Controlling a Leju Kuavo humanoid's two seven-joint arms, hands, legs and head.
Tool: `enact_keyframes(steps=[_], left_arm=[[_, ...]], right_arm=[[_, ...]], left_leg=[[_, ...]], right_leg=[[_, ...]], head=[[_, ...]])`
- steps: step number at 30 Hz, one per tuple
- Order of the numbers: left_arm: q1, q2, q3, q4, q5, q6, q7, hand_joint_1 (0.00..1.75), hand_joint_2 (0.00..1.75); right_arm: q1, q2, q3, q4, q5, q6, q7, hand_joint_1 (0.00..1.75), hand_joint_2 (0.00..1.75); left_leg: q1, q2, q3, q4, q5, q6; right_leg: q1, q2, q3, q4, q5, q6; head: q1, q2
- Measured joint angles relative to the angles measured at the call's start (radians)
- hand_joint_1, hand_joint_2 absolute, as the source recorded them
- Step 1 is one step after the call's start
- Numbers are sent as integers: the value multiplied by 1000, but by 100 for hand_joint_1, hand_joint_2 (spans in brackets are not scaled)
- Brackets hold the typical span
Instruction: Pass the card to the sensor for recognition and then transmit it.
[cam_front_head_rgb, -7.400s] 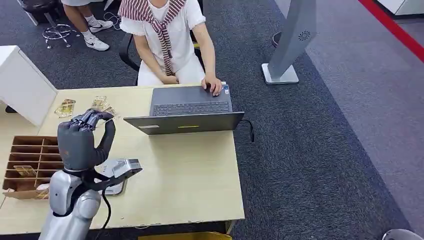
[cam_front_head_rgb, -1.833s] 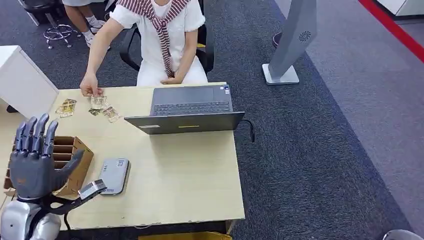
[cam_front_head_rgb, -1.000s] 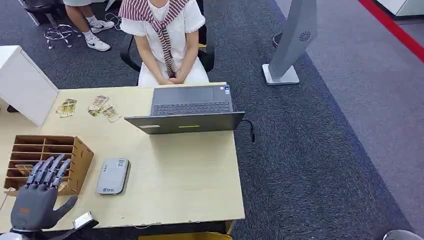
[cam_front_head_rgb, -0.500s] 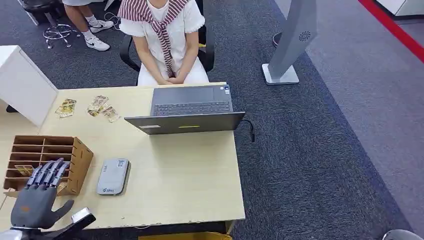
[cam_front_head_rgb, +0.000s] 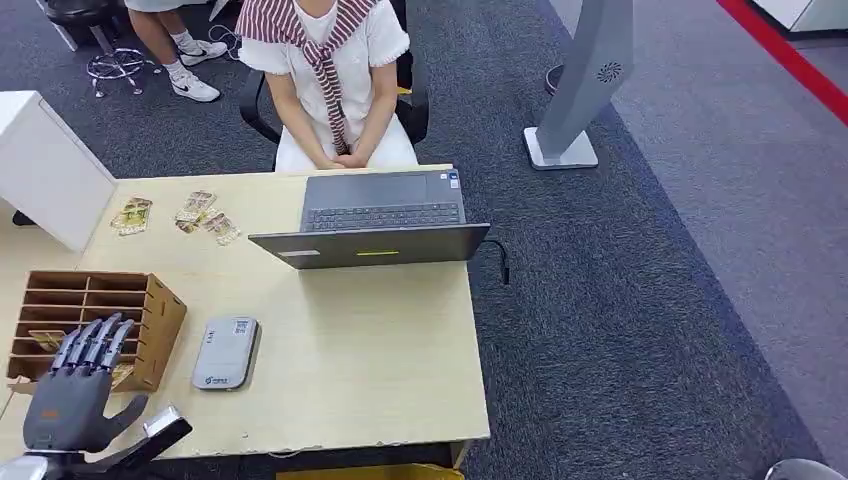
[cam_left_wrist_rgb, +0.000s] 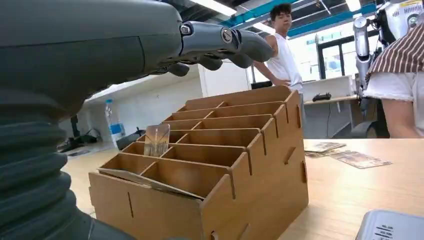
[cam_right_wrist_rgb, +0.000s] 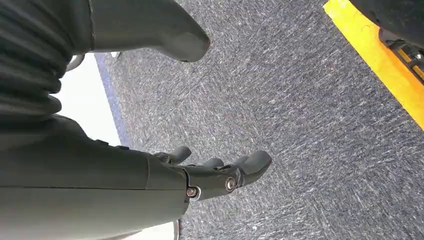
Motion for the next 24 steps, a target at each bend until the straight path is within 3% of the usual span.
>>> enact_keyframes(steps=[24], left_arm=[[-16, -14, 56, 74, 47, -2, 26, 0, 175]], right_arm=[[0, -5, 1, 2, 12, 0, -3, 0, 175]], left_leg=[[0, 0, 0, 0, 0, 0]], right_leg=[[0, 0, 0, 0, 0, 0]], head=[[0, 0]])
